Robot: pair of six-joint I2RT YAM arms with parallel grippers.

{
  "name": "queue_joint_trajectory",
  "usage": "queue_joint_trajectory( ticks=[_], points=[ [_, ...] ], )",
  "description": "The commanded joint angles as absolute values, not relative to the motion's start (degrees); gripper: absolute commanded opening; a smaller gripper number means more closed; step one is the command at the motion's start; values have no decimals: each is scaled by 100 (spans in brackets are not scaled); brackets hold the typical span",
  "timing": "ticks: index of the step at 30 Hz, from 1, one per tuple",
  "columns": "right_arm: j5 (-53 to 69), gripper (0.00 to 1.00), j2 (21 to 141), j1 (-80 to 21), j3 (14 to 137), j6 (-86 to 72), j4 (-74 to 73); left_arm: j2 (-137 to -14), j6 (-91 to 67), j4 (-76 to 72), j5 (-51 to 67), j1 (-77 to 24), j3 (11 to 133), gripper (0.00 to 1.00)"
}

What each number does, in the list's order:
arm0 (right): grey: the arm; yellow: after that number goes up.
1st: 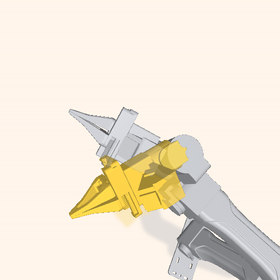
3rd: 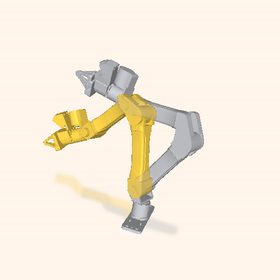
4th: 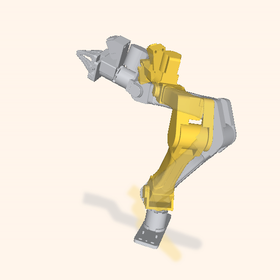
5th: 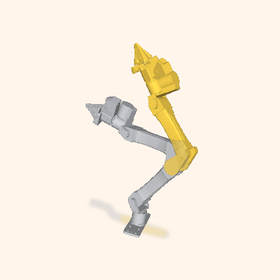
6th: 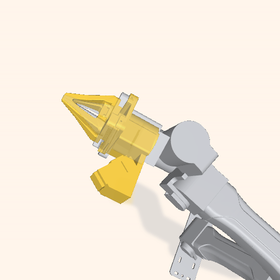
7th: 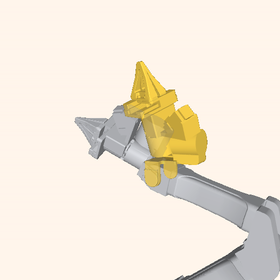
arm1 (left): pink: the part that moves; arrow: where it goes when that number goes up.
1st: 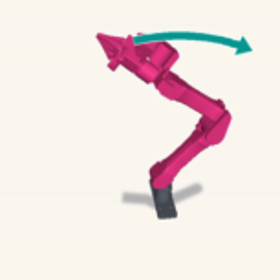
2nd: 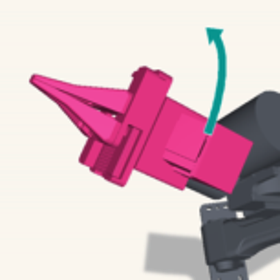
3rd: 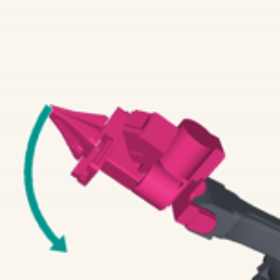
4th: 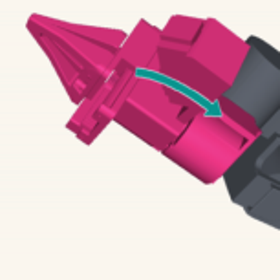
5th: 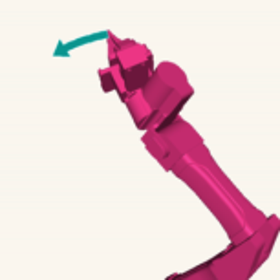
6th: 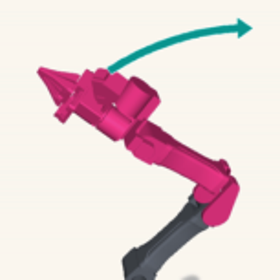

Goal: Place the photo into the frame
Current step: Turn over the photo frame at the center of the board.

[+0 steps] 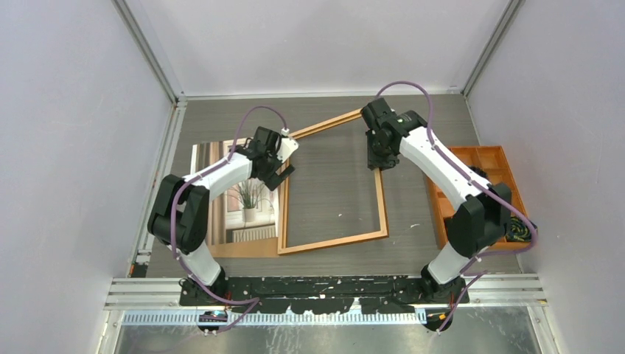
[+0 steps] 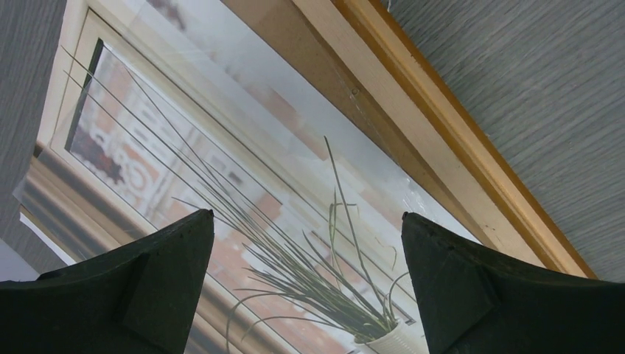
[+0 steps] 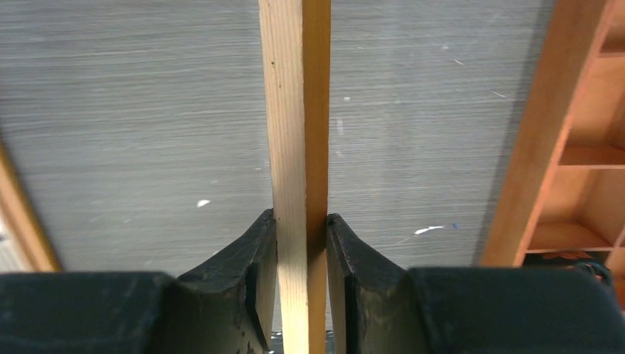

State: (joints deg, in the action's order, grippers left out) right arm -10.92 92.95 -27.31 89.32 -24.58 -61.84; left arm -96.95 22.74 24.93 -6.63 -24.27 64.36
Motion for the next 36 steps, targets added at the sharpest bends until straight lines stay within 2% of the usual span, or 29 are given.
queue_joint_trajectory(
  ticks=[1, 19, 31, 36],
  points=[
    [-2064, 1, 9524, -2717, 8647, -2380, -6074, -9844, 2294, 2079, -784, -2560, 6404, 100],
    [-2994, 1, 10396, -2620, 7950, -2157, -4841, -10163, 2205, 1946, -879, -2849, 6465, 100],
    [-2087, 1, 10925, -2096, 7467, -1894, -3901, -10230, 2215, 1945, -948, -2958, 6433, 100],
    [-1899, 14, 10994, -2028, 7532, -1839, -3905, -10221, 2237, 1943, -969, -3047, 6441, 100]
  ],
)
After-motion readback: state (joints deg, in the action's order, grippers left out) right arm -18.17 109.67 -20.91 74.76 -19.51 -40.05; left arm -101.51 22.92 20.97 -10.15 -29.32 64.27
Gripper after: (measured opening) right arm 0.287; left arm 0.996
